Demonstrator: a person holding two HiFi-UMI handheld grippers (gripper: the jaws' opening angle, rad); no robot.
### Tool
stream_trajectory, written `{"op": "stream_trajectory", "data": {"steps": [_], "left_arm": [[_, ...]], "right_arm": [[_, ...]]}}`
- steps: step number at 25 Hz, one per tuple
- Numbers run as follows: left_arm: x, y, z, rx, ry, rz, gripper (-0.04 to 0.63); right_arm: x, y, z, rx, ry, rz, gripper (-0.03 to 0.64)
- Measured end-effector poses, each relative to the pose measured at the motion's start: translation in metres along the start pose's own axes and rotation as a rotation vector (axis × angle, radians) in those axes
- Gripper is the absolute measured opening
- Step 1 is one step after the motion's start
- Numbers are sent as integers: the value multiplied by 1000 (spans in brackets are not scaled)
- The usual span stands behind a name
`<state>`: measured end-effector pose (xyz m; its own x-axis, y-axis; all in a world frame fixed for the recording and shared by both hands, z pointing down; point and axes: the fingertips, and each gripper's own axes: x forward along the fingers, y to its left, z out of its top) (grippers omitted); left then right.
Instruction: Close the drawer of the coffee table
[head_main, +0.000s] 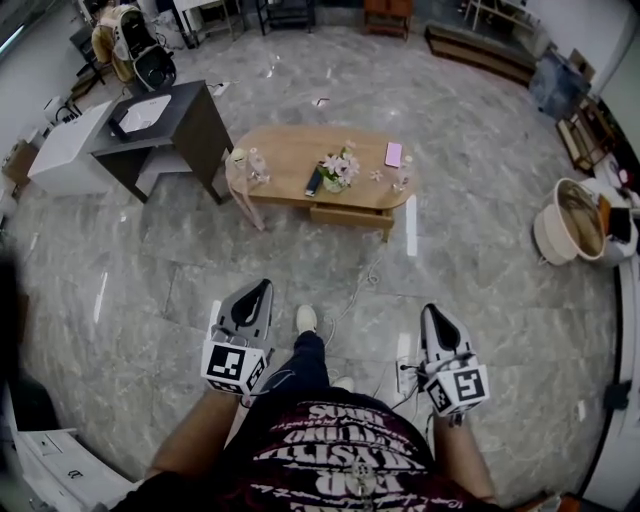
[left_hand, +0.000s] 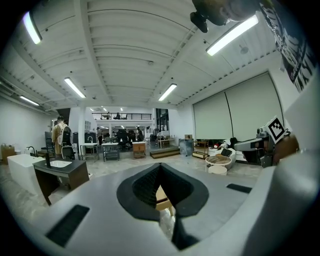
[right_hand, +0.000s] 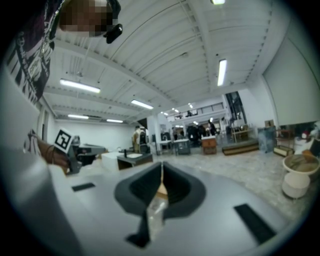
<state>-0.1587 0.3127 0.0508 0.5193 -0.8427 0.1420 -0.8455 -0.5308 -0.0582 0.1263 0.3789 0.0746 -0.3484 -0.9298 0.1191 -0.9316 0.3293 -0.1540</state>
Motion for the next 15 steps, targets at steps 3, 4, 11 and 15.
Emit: {"op": "stream_trajectory", "data": {"steps": [3, 4, 11, 15], "left_arm": [[17, 5, 0, 0, -5, -16, 23], [23, 8, 0, -1, -5, -21, 23], [74, 33, -11, -4, 16, -53, 23], [110, 65, -11, -10, 28, -57, 23]], "right_arm": [[7, -8, 0, 0, 5, -23, 35], [9, -10, -1, 1, 10, -31, 35], [53, -30, -11, 26, 37, -71, 35], [99, -37, -5, 37, 41, -71, 35]]}}
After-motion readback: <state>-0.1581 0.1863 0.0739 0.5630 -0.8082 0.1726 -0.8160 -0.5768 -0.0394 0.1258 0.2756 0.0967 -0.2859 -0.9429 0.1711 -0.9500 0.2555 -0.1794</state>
